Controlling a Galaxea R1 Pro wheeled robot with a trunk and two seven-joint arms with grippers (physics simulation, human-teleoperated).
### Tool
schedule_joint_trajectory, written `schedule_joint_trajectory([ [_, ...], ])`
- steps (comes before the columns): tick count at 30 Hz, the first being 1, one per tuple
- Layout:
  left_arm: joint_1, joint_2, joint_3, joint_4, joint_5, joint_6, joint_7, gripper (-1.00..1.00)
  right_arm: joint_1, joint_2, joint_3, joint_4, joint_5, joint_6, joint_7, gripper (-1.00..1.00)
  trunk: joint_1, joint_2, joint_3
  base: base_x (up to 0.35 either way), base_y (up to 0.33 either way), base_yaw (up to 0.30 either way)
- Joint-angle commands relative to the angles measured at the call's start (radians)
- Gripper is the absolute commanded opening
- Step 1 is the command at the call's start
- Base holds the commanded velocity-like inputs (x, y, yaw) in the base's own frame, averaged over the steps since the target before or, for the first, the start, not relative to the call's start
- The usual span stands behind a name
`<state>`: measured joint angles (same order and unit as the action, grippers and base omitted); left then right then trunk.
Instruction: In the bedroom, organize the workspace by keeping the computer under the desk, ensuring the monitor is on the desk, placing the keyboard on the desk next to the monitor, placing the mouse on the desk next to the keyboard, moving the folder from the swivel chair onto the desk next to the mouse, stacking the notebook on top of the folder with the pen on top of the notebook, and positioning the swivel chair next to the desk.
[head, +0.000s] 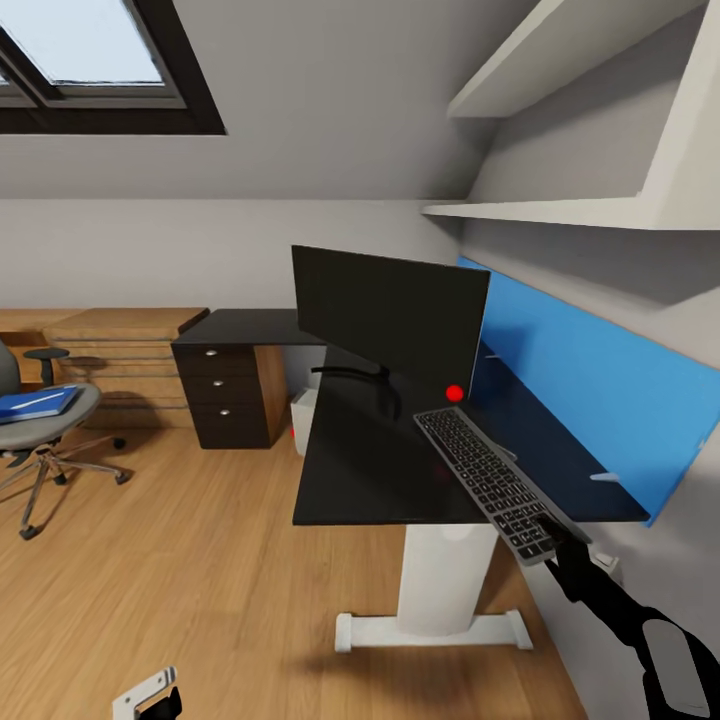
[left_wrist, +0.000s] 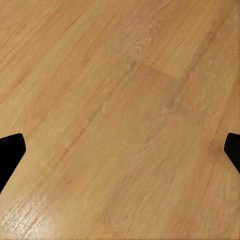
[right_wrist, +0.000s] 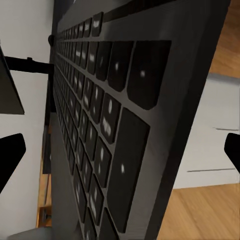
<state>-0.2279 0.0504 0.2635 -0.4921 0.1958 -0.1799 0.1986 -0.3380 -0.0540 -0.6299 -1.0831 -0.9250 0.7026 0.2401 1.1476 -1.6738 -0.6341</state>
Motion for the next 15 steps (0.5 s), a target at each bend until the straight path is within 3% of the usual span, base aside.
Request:
schedule_joint_trajectory([
  [1,0.0,0.0,-0.002,0.004,0.006,-0.003,0.001,1.0,-0.001,0.0,-0.003,0.0,0.002,0.006,0.004,1.0,0.0,0.0,-0.001,0.058,0.0,0.0],
  [15,0.0,0.0,-0.003,0.006,0.003,-0.003,0.001,1.0,-0.001,0.0,-0.002,0.0,0.002,0.006,0.004,1.0,0.0,0.0,-0.001,0.009,0.0,0.0],
])
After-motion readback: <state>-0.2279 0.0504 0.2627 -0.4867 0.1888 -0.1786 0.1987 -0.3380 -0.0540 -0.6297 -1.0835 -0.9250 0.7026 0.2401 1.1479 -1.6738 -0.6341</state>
